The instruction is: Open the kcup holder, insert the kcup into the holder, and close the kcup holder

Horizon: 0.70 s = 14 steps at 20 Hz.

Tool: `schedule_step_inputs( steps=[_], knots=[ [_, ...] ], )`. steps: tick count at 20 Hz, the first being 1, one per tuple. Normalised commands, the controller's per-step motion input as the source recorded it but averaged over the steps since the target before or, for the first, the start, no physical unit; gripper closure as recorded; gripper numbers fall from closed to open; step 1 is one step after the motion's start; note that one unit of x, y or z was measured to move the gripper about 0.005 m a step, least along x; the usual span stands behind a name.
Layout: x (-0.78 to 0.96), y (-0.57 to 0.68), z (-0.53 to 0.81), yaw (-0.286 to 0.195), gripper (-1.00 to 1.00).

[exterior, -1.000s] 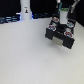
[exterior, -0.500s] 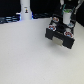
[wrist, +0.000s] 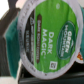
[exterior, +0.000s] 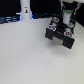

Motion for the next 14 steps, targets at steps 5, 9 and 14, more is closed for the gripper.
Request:
schedule_step_inputs(
  steps=[5, 9, 14],
  knots=[
    [-0.16, 0.0, -0.26, 0.041, 1.0],
    [-0.13, -0.03, -0.07, 0.009, 1.0],
    [-0.23, -0.16, 0.0, 0.0, 1.0]
  ],
)
